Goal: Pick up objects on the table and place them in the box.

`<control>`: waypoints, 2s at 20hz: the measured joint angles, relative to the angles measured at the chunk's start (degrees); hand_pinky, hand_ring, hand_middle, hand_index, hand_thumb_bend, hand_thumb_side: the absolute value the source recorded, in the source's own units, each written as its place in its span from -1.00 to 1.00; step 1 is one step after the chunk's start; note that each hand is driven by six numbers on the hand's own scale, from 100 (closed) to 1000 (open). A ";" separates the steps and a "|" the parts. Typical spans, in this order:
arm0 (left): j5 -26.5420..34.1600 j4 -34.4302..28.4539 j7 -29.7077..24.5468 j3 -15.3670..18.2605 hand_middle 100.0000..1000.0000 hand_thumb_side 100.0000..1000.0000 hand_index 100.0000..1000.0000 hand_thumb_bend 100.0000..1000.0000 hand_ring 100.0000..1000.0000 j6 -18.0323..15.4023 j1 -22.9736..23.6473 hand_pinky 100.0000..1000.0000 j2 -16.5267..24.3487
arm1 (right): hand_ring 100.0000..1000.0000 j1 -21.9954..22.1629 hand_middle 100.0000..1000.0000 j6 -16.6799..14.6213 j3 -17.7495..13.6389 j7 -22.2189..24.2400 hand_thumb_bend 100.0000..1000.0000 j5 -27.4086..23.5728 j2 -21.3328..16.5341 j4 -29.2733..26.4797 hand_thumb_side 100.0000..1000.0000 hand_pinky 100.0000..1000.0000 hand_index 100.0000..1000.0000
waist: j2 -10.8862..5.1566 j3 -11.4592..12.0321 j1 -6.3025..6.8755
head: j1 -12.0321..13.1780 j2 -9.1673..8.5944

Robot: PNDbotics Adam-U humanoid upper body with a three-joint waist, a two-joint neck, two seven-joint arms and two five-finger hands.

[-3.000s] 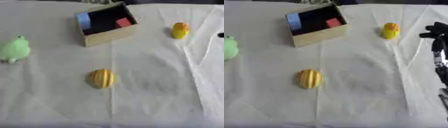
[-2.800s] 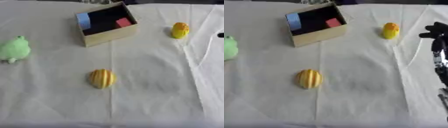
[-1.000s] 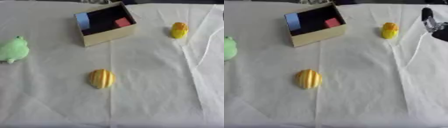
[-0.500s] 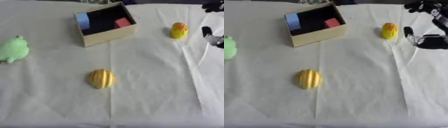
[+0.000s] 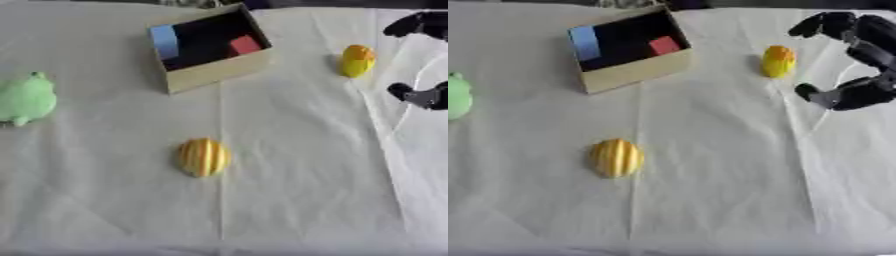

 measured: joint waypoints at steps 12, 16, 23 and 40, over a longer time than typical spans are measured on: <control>0.19 0.00 -0.67 -0.03 0.06 0.07 0.56 -1.00 0.43 0.18 -0.54 0.54 0.00 | 0.62 -5.51 0.63 2.32 1.94 0.42 -0.39 1.53 0.00 6.78 -1.00 0.71 0.83 | 1.02 1.18 -0.73 | -1.25 0.00; 0.20 0.00 -0.89 -0.06 0.06 0.07 0.55 -1.00 0.43 0.08 -1.18 0.54 0.02 | 0.63 -6.66 0.64 2.58 2.16 0.45 -0.39 2.56 0.12 9.41 -1.00 0.72 0.83 | 1.96 2.08 -0.82 | -2.12 0.00; 0.20 0.00 -1.13 -0.20 0.06 0.07 0.55 -1.00 0.43 -0.16 -1.54 0.55 0.03 | 0.63 -8.00 0.66 2.68 2.13 0.39 -0.45 3.50 1.05 13.42 -1.00 0.74 0.83 | 3.44 3.37 -0.92 | -3.67 0.00; 0.23 0.00 -1.64 -0.40 0.06 0.06 0.54 -1.00 0.43 -0.43 -2.42 0.55 0.03 | 0.67 -9.49 0.74 4.06 2.12 -1.58 -0.38 7.31 2.80 18.82 -1.00 0.73 0.84 | 5.17 5.38 -1.06 | -6.08 0.00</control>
